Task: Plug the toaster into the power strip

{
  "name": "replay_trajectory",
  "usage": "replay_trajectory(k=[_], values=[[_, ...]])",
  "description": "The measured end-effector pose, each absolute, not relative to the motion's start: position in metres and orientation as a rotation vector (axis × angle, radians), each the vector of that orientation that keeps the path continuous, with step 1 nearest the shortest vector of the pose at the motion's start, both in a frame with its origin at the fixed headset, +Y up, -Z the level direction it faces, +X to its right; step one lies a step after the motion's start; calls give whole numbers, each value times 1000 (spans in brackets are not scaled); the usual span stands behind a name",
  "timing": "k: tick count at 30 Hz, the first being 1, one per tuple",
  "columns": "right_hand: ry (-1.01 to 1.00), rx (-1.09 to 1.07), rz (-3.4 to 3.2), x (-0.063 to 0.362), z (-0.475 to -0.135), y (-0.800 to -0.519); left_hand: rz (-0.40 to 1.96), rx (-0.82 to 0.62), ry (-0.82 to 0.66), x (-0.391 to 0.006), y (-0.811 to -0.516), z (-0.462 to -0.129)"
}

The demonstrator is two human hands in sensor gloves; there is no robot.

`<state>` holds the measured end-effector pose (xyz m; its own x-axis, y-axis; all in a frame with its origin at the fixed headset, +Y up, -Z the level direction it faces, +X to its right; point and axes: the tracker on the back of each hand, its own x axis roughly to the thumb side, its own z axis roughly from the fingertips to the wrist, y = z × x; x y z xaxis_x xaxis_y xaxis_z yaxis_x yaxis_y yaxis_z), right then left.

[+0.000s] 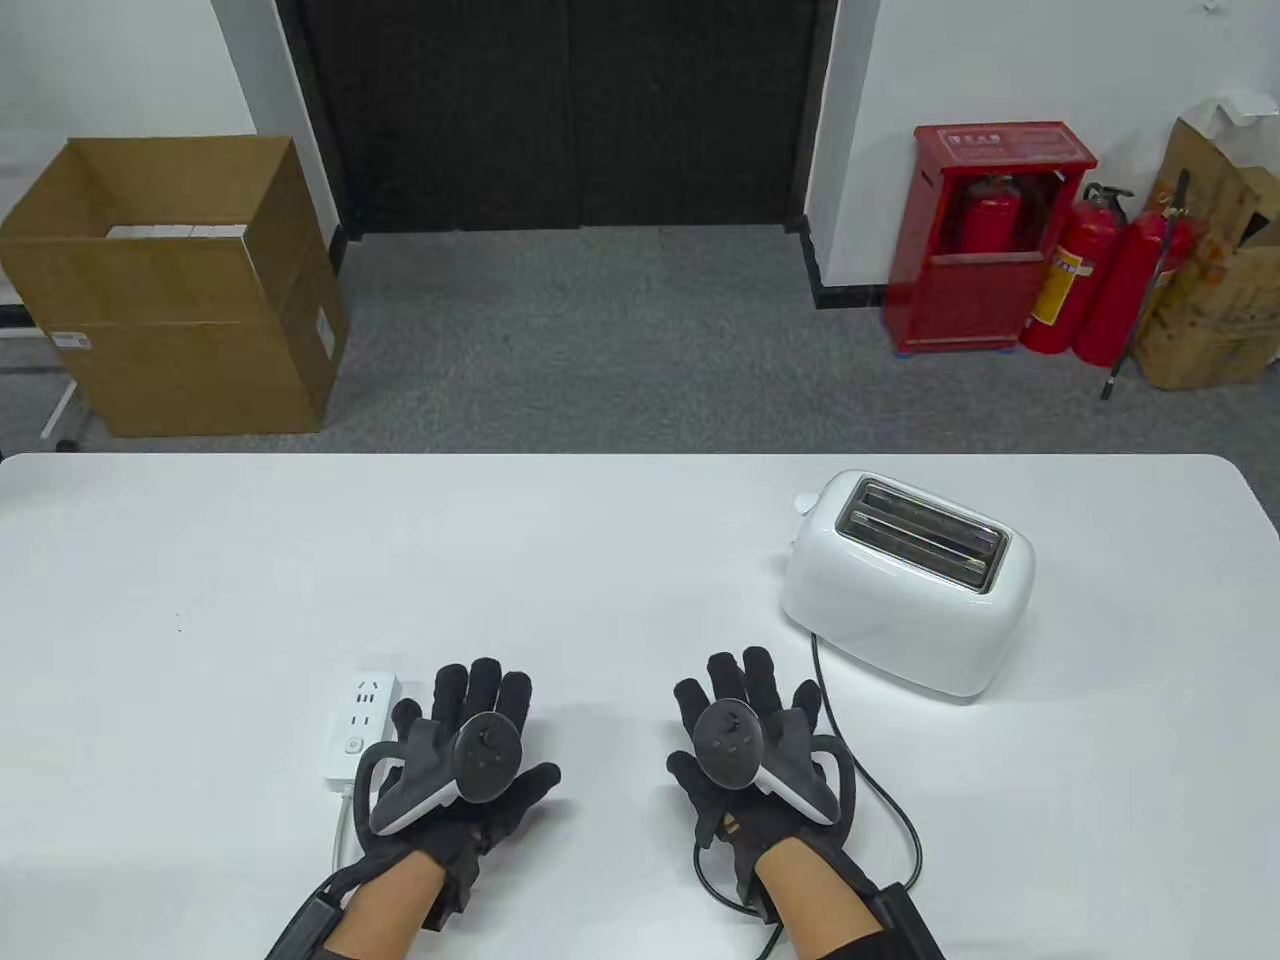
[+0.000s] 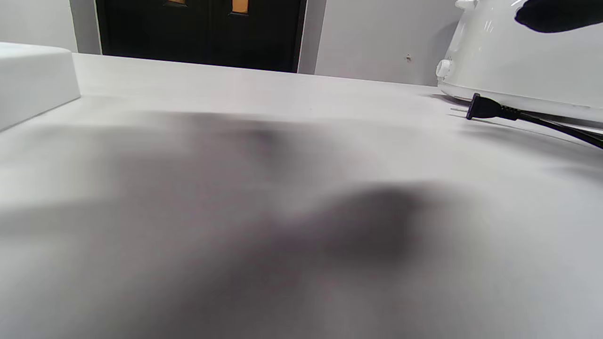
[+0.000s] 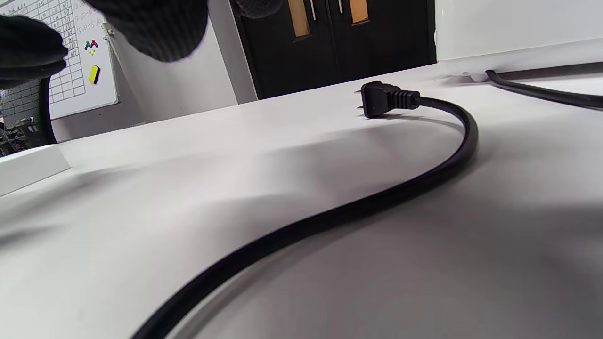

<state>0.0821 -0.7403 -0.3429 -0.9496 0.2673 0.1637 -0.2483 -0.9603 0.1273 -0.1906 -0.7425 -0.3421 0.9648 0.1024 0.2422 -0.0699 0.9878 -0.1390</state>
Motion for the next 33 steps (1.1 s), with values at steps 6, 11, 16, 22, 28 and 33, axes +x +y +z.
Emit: replay_trajectory(k=[6,11,16,22,28,33], values=[[140,260,2851,83,-342,-740,85,-128,-255,-190,-743,-341],[126,259,2835,84,-342,-740,86,-130,-258,-190,-743,-341],[96,266,2813,84,-343,-740,88,-115,-243,-194,-740,-341],[77,230,2763,93,-342,-738,87,-84,-210,-205,-738,-344],[100,158,2705,105,-343,-737,108,33,-118,-233,-722,-350],[101,123,2680,112,-344,-738,131,23,27,-265,-721,-358]])
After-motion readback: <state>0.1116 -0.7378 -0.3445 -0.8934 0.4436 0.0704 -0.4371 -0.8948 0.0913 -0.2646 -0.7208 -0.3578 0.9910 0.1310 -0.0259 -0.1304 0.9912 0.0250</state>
